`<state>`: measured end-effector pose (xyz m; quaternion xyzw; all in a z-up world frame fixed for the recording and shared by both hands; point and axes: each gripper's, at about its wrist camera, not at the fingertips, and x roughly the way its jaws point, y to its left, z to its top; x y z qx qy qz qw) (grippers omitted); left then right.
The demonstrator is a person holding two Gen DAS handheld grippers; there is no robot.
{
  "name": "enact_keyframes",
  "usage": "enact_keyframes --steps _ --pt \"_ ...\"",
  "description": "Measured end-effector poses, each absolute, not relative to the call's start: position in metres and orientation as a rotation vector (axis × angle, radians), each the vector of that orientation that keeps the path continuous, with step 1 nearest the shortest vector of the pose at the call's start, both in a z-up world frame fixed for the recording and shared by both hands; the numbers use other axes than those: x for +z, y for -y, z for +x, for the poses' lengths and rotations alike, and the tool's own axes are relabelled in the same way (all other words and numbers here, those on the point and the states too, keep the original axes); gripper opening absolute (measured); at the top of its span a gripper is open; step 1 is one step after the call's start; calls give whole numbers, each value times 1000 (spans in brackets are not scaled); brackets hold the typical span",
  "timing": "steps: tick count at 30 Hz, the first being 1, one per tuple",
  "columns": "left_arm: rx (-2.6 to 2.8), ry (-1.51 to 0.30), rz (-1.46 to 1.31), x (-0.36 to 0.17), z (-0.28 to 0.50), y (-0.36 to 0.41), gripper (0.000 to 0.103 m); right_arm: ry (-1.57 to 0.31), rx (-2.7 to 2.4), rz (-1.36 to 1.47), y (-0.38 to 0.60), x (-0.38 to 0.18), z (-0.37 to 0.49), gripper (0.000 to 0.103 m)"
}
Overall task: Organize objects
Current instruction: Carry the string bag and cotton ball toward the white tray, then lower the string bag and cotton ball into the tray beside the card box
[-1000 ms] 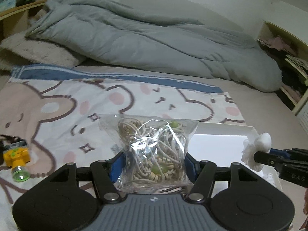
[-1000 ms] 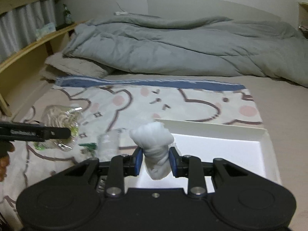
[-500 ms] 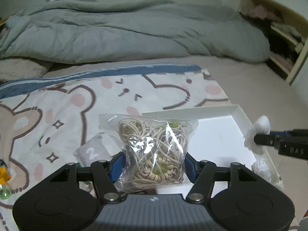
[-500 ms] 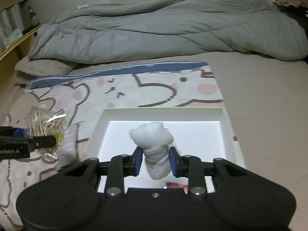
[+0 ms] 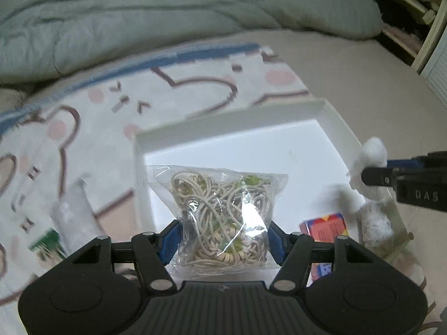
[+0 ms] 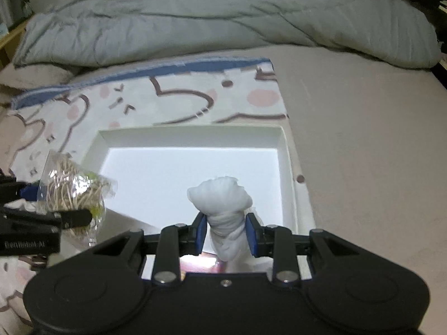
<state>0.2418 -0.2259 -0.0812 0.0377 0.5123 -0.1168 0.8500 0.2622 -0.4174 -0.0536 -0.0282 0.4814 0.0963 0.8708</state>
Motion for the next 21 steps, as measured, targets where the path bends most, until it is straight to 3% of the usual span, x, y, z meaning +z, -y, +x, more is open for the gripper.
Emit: enact_keyframes --steps 21 --pt "-230 -1265 -52 -141 223 248 65 -1132 162 -113 419 -97 282 31"
